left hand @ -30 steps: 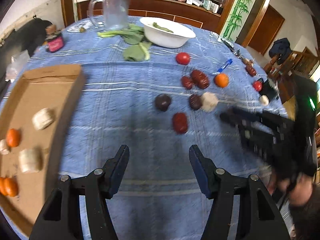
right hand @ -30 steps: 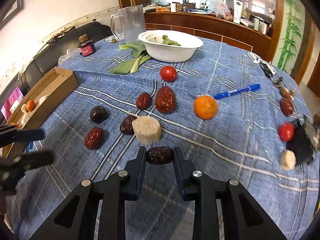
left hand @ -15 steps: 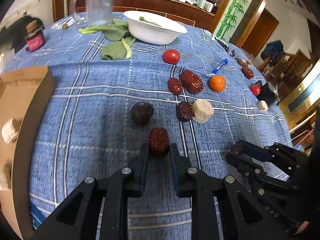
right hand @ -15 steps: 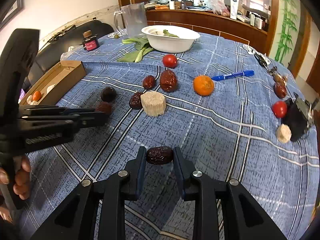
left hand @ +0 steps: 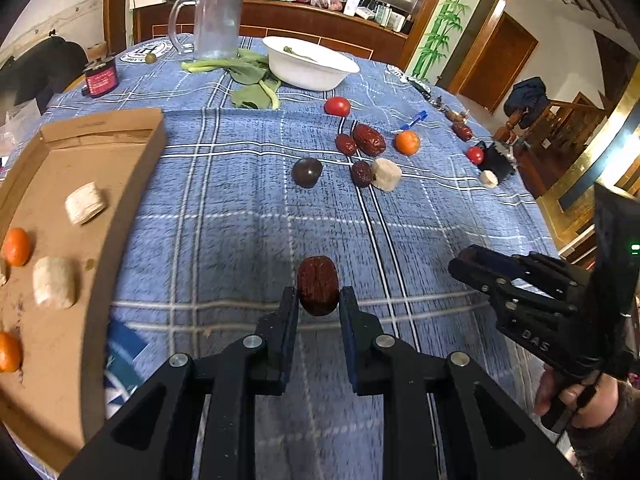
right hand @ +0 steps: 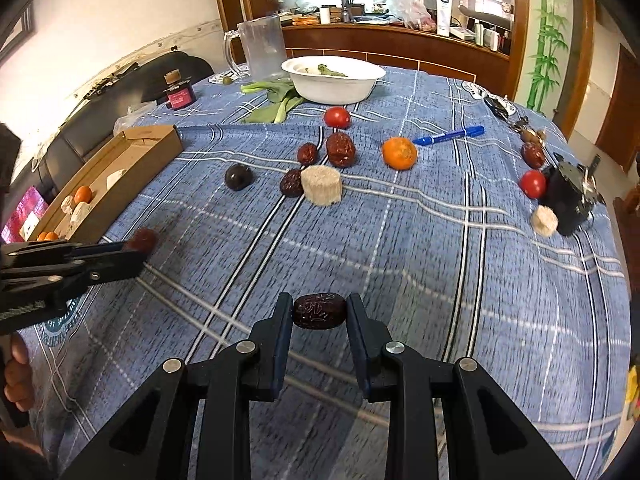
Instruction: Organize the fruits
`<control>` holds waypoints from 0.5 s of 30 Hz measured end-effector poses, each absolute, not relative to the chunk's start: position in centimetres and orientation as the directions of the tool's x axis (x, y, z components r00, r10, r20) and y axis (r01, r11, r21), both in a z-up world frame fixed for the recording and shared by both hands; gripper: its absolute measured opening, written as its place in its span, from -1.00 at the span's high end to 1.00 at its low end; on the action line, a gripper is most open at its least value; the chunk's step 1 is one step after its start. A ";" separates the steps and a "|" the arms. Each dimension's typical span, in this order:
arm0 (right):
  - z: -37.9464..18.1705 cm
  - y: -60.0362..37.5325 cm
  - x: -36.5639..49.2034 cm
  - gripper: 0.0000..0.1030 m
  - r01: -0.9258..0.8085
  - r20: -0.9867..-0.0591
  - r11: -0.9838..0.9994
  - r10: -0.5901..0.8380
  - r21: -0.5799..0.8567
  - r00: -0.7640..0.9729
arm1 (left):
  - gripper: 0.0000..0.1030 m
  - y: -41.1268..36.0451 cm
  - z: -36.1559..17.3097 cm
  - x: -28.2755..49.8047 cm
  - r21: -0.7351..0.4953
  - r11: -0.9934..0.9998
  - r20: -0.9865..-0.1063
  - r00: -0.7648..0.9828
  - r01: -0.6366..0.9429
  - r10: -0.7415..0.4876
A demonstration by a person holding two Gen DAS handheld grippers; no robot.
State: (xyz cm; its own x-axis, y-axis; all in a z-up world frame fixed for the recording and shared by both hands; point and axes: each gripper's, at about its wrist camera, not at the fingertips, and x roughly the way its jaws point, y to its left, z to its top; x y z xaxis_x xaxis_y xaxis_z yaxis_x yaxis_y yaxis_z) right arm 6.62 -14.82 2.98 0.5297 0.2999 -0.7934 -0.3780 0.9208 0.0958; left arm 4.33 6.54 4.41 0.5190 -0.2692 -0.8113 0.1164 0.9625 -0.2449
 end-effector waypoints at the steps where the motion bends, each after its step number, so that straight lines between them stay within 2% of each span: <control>1: 3.0 -14.7 6.4 0.44 -0.373 -0.795 0.923 0.298 0.098 0.528 | 0.62 6.9 4.7 4.0 -0.245 0.963 -0.809 0.523 0.116 -0.268; 15: 4.5 -8.0 6.1 0.44 -0.405 -0.794 0.907 0.329 0.115 0.511 | 0.61 14.6 8.0 1.0 -0.224 0.973 -0.775 0.597 0.051 -0.209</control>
State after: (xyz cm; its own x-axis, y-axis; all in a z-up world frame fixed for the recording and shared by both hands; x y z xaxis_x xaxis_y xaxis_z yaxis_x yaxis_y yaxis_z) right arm 6.06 -7.98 4.45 0.5108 0.3293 -0.7941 -0.4054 0.9068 0.1152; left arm 1.03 14.56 8.02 0.5967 -0.2094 -0.7747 0.0507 0.9733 -0.2239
